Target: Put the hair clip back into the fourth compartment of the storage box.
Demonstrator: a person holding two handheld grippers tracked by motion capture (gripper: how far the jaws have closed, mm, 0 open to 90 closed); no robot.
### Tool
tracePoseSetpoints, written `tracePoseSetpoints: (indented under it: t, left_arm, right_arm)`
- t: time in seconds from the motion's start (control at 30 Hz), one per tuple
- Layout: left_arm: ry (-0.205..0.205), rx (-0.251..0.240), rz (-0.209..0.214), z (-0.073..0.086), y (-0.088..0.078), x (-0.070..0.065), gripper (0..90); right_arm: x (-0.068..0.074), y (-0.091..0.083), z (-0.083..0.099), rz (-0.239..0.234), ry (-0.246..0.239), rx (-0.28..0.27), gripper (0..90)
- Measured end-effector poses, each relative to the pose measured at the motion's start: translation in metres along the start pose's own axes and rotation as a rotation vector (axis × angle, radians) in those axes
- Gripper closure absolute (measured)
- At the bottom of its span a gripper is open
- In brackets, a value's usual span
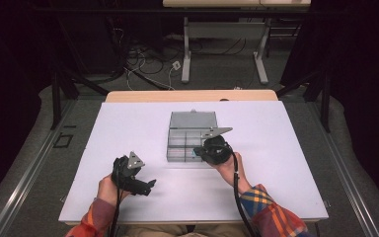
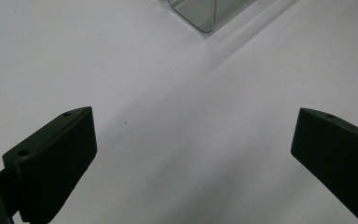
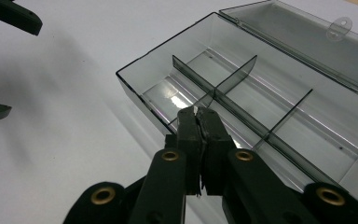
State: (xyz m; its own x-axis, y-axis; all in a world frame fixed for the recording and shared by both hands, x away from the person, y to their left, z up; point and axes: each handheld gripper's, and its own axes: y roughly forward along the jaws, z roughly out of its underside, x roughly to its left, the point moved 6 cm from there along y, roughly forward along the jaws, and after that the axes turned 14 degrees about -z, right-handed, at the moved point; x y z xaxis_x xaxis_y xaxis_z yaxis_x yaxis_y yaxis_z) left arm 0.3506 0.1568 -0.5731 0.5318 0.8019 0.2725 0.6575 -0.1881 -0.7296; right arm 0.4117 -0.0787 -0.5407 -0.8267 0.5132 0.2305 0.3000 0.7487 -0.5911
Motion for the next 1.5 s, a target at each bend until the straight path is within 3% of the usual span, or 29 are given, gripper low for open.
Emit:
tracePoseSetpoints:
  t: [1.0,1.5]
  left_arm:
    - [0.001,-0.011,-0.011,0.000,0.000,0.000,0.3]
    - [0.002,-0.008,-0.009,0.000,-0.001,-0.001,0.3]
  right_arm:
    - [0.007,0.022,-0.019,-0.009,-0.034,0.000,88.9]
    - [0.006,0.029,-0.021,0.000,-0.024,-0.003,88.9]
